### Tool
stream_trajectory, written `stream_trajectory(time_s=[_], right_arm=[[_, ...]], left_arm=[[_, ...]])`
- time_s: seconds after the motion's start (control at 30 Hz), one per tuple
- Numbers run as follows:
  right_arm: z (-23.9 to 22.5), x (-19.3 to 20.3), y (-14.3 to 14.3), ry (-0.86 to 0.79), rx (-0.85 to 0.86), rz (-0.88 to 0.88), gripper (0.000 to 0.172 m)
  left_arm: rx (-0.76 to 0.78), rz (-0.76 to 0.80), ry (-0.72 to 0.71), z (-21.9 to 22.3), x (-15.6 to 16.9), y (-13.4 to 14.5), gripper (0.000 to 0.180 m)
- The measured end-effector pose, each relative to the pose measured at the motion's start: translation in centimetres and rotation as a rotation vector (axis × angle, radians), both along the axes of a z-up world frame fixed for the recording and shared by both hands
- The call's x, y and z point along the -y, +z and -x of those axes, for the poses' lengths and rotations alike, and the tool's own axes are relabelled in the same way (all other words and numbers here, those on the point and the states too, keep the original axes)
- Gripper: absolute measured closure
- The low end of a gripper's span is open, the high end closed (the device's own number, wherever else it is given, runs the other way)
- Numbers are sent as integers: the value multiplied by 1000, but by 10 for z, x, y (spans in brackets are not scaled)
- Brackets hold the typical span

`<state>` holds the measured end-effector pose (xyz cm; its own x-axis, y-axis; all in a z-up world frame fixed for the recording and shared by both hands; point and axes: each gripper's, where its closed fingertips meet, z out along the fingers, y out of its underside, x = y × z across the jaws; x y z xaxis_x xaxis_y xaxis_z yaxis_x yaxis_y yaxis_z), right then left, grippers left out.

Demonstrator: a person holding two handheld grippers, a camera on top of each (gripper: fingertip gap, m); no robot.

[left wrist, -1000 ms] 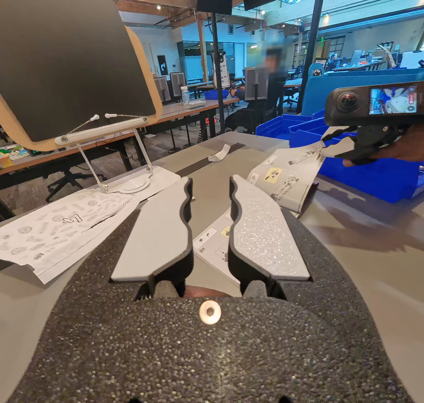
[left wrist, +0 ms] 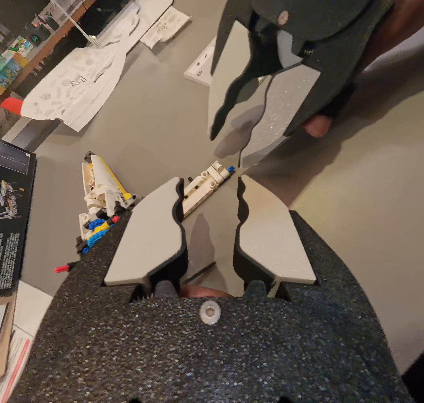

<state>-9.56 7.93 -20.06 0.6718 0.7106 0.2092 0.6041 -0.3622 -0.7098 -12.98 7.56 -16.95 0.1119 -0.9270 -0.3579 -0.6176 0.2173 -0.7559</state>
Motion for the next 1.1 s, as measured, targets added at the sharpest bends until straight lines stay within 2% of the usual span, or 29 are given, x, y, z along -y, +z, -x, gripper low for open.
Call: stream_trajectory(time_s=[0.27,0.4,0.53,0.67,0.8,0.93,1.1], right_arm=[[19,-8,-12,54,-27,83,133],[20,-8,-14,39,-77,141,146],[17,-6,-14,22,-76,155,148],[14,-5,-12,-15,-84,143,148],[15,-7,-2,-43,-153,131,148],[19,-7,17,-49,-229,105,148],[23,-3,28,-47,-255,70,148]], left_arm=[[-62,-17,82,-8,-22,-25,141],[-79,-33,63,-9,-25,-28,145],[-81,-69,17,-10,-24,-27,143],[-106,-210,-36,-11,-22,-25,143],[-175,-460,-93,-13,-21,-24,143],[-236,-671,-72,-17,-27,-24,145],[-198,-838,-43,-27,-30,-13,152]])
